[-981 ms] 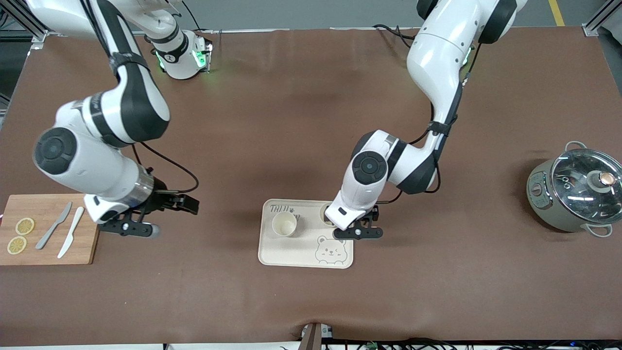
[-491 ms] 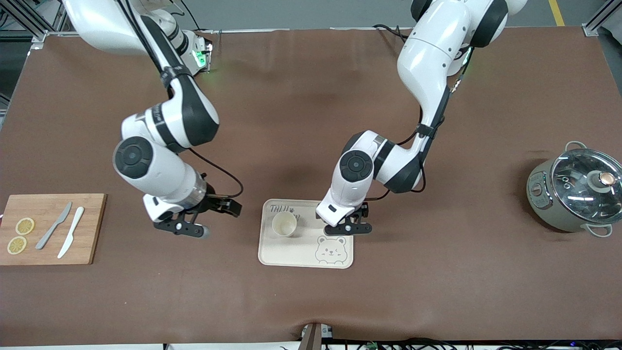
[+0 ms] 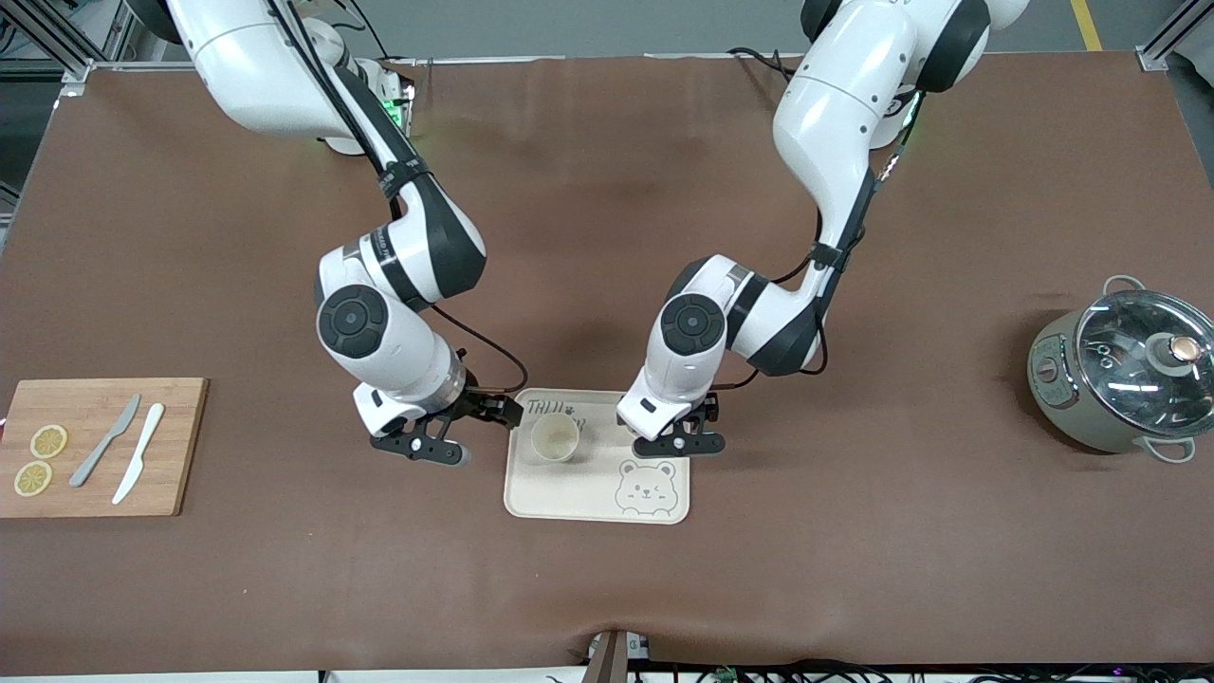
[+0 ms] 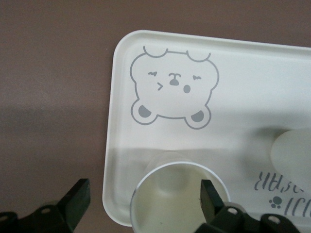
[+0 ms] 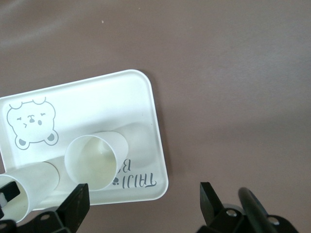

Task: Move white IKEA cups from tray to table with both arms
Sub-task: 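Close the left and right grippers on the two white cups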

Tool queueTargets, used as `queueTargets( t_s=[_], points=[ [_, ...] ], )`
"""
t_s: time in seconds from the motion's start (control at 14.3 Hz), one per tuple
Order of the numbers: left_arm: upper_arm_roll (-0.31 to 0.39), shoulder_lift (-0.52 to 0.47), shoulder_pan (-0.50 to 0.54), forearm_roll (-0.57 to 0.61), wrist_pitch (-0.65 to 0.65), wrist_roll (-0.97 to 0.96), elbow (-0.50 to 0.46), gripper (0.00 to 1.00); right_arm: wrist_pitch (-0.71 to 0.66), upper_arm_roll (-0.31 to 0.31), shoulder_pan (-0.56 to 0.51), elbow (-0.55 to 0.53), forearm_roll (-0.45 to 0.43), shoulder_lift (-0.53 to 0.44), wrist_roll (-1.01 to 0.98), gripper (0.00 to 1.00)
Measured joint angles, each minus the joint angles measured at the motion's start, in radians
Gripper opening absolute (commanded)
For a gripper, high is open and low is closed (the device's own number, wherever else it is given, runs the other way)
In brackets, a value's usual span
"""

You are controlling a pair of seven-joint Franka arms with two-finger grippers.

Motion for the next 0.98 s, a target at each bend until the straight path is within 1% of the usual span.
queueTargets(
  t_s=[0.35, 0.42, 0.49, 0.56, 0.77, 0.98],
  points=[
    [0.002, -0.006, 0.001, 0.0, 0.073, -0.001, -0.071, 1.0, 0.06, -0.002, 0.037, 0.0, -0.049, 0.035, 0.05, 1.0],
    [0.002, -0.011, 0.001, 0.0, 0.083, -0.001, -0.084, 0.54, 0.074, -0.002, 0.04, 0.0, -0.054, 0.044, 0.056, 1.0],
    [0.002, -0.016, 0.001, 0.0, 0.086, -0.014, -0.093, 0.16, 0.087, -0.002, 0.043, 0.0, -0.054, 0.054, 0.057, 1.0],
    [0.002, -0.022, 0.0, 0.0, 0.086, -0.045, -0.101, 0.0, 0.103, -0.003, 0.045, 0.0, -0.054, 0.065, 0.058, 1.0],
    [0.002, -0.033, -0.011, 0.0, 0.086, -0.107, -0.11, 0.0, 0.147, -0.003, 0.058, 0.001, -0.054, 0.094, 0.075, 1.0],
    [0.002, -0.033, -0.022, 0.0, 0.086, -0.122, -0.112, 0.0, 0.18, -0.003, 0.07, 0.001, -0.055, 0.118, 0.078, 1.0]
  ],
)
